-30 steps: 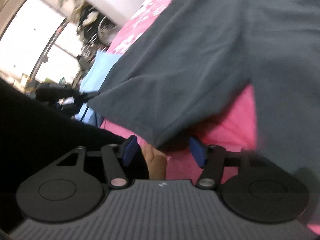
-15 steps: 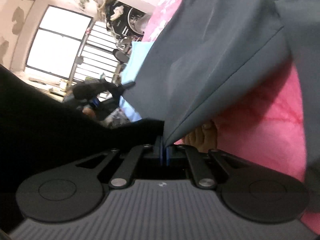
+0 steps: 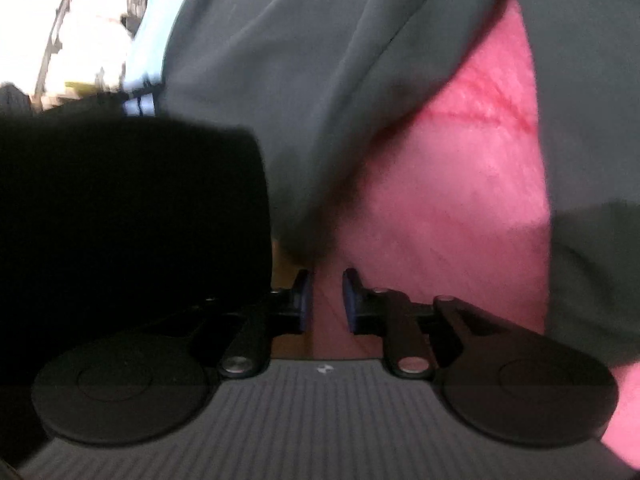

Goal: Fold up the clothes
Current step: 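Release the sweatpants and raise both tools above the bed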

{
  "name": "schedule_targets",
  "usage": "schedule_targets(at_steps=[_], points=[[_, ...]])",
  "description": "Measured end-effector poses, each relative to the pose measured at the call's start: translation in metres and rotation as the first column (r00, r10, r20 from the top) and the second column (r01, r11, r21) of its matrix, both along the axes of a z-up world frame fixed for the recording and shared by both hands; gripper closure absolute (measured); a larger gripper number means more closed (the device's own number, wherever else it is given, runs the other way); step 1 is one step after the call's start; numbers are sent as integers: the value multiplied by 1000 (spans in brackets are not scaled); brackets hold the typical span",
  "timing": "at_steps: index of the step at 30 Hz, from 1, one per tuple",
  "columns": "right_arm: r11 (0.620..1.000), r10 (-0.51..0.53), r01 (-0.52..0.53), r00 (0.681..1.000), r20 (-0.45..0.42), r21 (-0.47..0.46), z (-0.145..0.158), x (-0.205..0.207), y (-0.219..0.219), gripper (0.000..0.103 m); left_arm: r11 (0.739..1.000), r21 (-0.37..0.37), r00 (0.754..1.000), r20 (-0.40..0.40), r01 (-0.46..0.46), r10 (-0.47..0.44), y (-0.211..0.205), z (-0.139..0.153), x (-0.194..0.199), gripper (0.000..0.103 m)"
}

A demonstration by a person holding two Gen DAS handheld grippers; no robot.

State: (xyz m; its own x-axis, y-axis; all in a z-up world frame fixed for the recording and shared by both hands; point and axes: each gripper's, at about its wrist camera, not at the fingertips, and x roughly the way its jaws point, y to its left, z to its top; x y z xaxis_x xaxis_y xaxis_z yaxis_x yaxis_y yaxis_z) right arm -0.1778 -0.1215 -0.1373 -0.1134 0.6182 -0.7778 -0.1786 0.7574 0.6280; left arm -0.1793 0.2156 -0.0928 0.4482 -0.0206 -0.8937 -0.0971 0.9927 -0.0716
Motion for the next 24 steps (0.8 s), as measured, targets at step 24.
schedule_targets(at_steps=[24], points=[[841,166,220,765,623,-494,66,117,-68,76,995,3,981,168,96,-95,-44,27,66,52]])
